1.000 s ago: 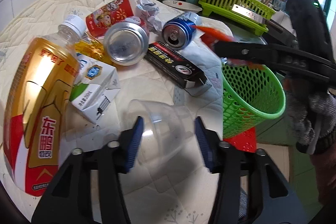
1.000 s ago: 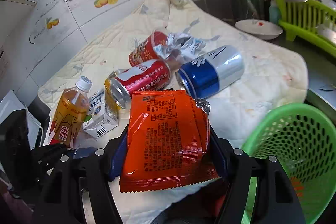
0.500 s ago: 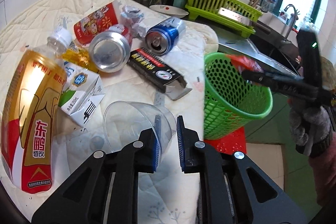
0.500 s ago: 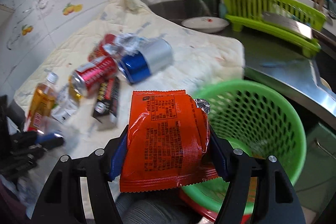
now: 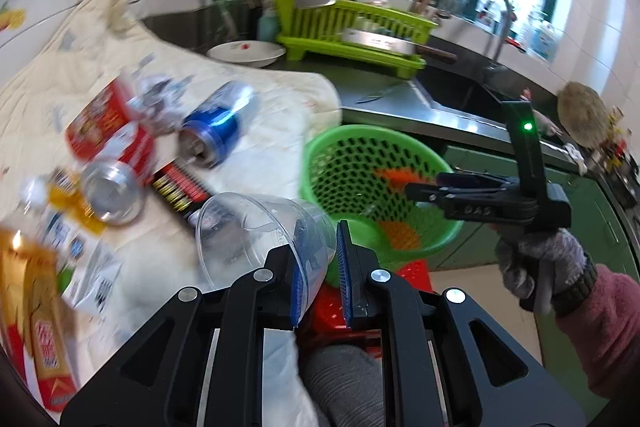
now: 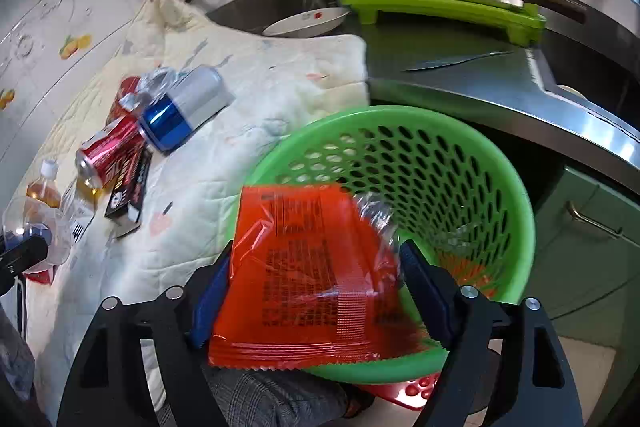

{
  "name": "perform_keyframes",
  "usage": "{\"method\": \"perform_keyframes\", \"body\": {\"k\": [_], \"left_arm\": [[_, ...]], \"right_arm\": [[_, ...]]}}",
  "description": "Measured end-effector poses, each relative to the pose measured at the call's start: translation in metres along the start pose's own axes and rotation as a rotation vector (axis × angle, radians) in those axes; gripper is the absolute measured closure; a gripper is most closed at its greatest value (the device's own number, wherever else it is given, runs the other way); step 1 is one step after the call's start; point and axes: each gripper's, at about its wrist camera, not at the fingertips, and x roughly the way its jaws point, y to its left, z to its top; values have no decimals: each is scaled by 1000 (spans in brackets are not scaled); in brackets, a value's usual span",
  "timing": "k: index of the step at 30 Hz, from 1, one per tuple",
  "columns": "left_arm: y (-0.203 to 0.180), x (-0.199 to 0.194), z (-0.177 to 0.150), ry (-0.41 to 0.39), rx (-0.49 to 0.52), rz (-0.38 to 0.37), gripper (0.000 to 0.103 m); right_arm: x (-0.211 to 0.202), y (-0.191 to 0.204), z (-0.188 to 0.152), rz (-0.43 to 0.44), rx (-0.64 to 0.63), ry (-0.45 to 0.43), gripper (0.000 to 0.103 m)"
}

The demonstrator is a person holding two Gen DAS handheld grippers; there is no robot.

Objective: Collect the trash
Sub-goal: 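Drop the orange packet in the basket with right gripper while left grasps the plastic cup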

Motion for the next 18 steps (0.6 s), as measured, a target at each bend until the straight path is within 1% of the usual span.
{"method": "perform_keyframes", "body": {"k": [5, 12, 18], "left_arm": [[-23, 26, 17, 27, 38, -48, 89], [-48, 70, 32, 79, 68, -96, 89], [-66, 113, 38, 146, 64, -146, 88]], "right_arm": [[-9, -13, -2, 10, 26, -16, 23], [-39, -31, -9, 9, 45, -66, 22], [-59, -39, -18, -22, 43, -100, 21]]}}
